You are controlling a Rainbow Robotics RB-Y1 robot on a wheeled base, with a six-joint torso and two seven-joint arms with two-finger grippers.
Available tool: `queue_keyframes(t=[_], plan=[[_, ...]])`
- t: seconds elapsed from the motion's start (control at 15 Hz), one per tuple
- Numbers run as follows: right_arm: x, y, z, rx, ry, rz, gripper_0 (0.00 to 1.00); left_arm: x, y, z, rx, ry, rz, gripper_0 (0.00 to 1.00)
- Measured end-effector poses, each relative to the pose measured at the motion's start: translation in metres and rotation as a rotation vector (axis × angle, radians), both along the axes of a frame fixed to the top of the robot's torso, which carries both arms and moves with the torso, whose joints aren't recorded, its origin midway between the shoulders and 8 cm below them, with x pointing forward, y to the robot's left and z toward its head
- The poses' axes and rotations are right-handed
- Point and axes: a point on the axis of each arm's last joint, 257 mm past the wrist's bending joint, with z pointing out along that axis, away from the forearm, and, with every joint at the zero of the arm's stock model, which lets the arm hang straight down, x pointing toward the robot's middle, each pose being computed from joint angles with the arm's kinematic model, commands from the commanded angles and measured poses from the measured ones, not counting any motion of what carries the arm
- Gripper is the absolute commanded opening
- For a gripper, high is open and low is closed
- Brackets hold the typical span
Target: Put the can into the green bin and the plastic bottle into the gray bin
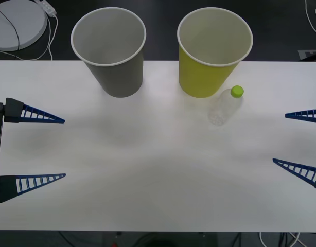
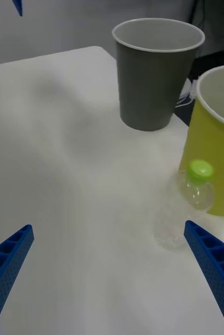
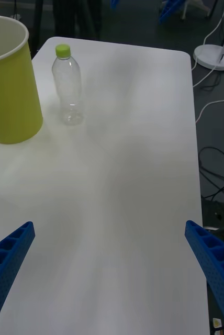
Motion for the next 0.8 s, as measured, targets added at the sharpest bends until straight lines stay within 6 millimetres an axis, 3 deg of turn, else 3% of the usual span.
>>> queue_keyframes(t=[0.53, 0.8], plan=[[0.023, -0.049, -0.021, 0.1, -0.007, -0.305, 1.0, 0.0, 0.0, 0.0, 0.0, 0.0, 0.0, 1.0], [0.034, -0.059, -0.034, 0.161, 0.01, -0.42, 1.0, 0.0, 0.0, 0.0, 0.0, 0.0, 0.0, 1.0]])
